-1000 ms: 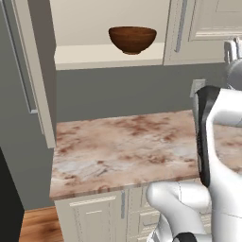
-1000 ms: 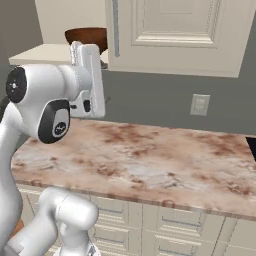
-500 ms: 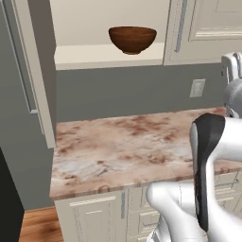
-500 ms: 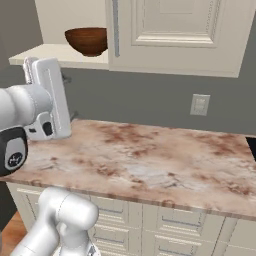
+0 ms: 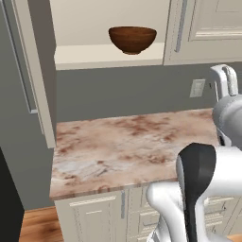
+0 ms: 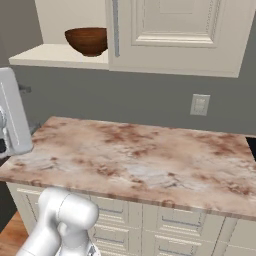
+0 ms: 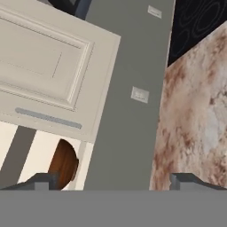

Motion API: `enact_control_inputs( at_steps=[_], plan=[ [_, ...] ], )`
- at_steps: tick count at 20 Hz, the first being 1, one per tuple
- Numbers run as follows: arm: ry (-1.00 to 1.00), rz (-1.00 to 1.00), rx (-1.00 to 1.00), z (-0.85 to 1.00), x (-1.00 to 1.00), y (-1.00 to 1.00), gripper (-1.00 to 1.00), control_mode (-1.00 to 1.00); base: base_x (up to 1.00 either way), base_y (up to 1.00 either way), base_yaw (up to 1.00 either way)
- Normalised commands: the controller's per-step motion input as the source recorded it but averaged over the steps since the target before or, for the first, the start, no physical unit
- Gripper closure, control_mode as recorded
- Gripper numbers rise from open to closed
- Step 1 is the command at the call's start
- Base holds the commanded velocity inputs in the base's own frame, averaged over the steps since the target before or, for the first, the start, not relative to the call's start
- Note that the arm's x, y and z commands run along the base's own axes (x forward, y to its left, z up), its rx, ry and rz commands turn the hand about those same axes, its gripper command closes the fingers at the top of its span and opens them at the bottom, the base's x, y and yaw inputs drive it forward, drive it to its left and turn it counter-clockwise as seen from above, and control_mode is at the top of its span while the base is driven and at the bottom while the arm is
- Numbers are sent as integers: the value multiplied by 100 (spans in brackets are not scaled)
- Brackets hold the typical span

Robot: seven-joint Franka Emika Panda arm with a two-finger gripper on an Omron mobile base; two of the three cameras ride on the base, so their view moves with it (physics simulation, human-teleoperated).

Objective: Open the cabinet. Pick the bowls from the counter and place them in the cabinet. Then close the cabinet.

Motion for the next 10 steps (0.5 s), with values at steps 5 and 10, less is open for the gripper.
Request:
enact_control_inputs(
  at_steps=[5, 10],
  plan=[
    [-1, 0, 0, 0, -13, 72, -100, -100, 0, 0, 0],
    [0, 0, 0, -3, 0, 74, -100, -100, 0, 0, 0]
  ],
)
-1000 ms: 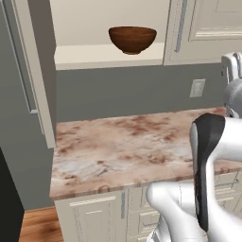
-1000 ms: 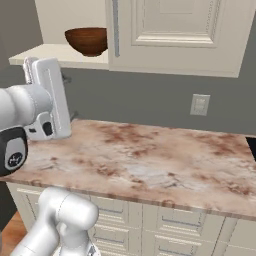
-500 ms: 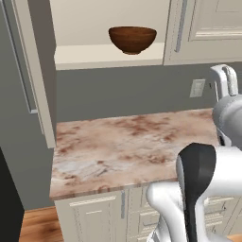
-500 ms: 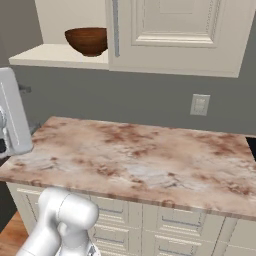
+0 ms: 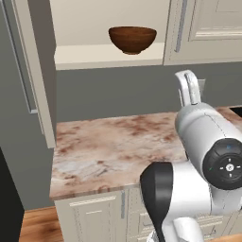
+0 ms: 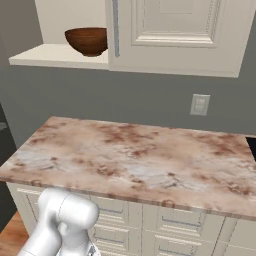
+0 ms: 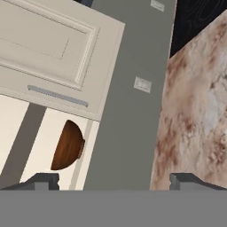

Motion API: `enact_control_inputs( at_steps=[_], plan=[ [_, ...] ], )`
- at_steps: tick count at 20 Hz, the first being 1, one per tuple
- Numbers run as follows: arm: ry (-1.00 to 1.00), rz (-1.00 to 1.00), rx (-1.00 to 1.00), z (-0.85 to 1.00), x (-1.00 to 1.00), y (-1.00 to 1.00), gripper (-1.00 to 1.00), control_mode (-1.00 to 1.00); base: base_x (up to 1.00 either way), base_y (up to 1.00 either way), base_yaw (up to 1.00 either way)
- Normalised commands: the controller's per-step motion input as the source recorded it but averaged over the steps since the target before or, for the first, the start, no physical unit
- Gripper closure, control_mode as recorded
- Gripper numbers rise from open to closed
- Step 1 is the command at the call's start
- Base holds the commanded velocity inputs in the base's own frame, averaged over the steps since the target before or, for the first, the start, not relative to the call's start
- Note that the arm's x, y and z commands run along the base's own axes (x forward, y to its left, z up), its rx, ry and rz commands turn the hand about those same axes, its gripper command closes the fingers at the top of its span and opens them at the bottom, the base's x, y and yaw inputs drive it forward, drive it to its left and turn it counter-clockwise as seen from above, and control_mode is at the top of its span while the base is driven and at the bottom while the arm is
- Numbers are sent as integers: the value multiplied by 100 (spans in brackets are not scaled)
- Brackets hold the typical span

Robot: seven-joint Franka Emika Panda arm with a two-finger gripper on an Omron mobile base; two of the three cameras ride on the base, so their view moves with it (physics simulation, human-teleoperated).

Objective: Open the cabinet. Pick the bowls from the counter and place them in the cabinet. Then close the cabinet.

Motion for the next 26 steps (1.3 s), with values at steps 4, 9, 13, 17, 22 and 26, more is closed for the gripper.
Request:
enact_control_inputs(
  at_steps=[4, 9, 13, 17, 22, 26],
  plan=[
    [-5, 0, 0, 0, -10, 74, -100, -100, 0, 0, 0],
    [-5, 0, 0, 0, -18, 63, -100, -100, 0, 0, 0],
    [-2, -1, 2, 0, -21, 49, -100, -100, 0, 0, 0],
    [-5, -3, 1, 0, -18, 42, -100, -100, 0, 0, 0],
    [-3, -10, 1, 0, -6, 44, -100, -100, 0, 0, 0],
    [-4, -8, 0, -1, 0, 52, -100, -100, 0, 0, 0]
  ],
)
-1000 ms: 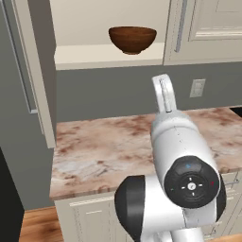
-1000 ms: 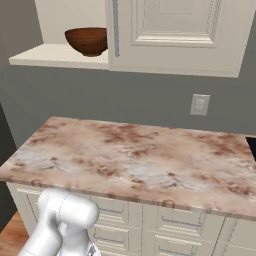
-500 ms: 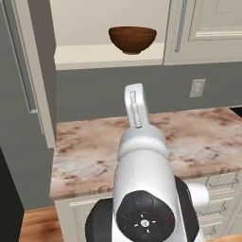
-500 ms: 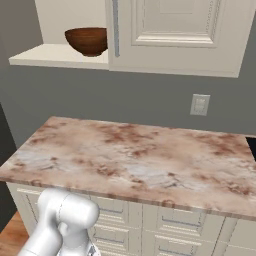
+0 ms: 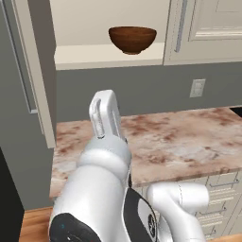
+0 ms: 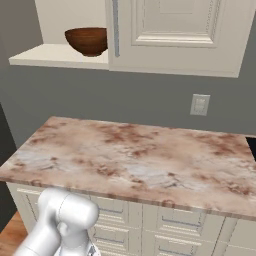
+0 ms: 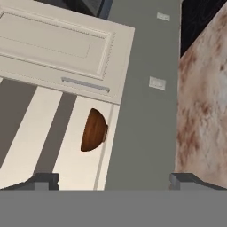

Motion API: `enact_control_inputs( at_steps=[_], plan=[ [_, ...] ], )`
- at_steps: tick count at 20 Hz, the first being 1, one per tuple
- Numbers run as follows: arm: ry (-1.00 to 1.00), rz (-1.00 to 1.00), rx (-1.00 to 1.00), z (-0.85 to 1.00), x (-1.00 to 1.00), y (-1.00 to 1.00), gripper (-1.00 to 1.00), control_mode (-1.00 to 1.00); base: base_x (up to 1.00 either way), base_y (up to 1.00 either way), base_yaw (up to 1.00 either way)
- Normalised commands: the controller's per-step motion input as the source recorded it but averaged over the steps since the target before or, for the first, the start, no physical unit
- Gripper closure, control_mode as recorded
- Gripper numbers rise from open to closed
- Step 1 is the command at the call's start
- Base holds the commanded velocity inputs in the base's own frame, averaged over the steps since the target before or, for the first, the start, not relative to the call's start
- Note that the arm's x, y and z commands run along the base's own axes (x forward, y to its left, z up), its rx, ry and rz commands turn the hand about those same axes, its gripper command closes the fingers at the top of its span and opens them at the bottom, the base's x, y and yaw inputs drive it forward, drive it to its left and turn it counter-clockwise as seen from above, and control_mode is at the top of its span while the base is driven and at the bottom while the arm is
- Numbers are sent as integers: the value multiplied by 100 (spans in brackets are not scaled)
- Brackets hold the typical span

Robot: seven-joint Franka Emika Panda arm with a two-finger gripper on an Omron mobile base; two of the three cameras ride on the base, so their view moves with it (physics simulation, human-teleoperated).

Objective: Open the cabinet. Pick the bowls from the counter and place them in the cabinet. Then close the cabinet.

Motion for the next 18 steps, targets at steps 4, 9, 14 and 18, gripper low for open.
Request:
enact_control_inputs(
  at_steps=[4, 9, 14, 18],
  plan=[
    [-1, -5, 2, -7, 0, 61, -100, -100, 0, 0, 0],
    [0, -2, 0, -3, 0, 63, -100, -100, 0, 0, 0],
    [0, -2, 0, -1, 0, 64, -100, -100, 0, 0, 0],
    [-3, -4, 0, -2, 0, 53, -100, -100, 0, 0, 0]
  ],
)
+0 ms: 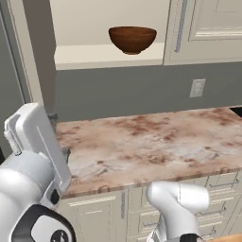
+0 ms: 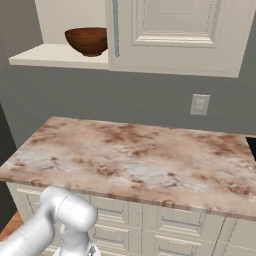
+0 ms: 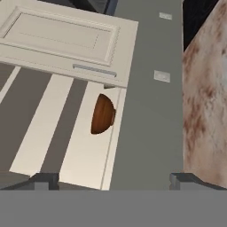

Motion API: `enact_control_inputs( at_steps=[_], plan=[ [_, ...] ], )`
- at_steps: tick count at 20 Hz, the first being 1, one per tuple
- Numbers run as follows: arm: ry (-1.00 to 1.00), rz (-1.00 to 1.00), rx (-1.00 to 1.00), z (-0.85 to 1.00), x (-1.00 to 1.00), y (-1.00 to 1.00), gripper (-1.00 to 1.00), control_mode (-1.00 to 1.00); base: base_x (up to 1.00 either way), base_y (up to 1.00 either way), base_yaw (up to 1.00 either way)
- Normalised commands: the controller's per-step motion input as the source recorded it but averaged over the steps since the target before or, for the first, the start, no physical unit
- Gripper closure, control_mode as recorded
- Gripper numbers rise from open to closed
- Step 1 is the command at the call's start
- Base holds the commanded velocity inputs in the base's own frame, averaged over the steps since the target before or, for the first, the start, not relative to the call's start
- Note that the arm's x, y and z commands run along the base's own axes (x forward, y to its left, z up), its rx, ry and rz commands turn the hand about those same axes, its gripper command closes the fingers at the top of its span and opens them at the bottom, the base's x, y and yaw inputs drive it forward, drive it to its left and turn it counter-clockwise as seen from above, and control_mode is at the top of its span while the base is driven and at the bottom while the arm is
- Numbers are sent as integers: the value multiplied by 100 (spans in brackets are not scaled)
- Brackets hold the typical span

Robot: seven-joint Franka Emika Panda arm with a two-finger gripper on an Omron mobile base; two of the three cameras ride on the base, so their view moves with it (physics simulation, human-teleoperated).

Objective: Open the cabinet. Pick the bowls from the counter and place them in the cabinet. Then close the cabinet.

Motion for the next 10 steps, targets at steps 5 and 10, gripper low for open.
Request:
enact_control_inputs(
  at_steps=[5, 10],
  plan=[
    [-6, -6, 0, -2, 0, 53, -100, -100, 0, 0, 0],
    [-8, -6, 2, -1, -9, 51, -100, -100, 0, 0, 0]
  ],
)
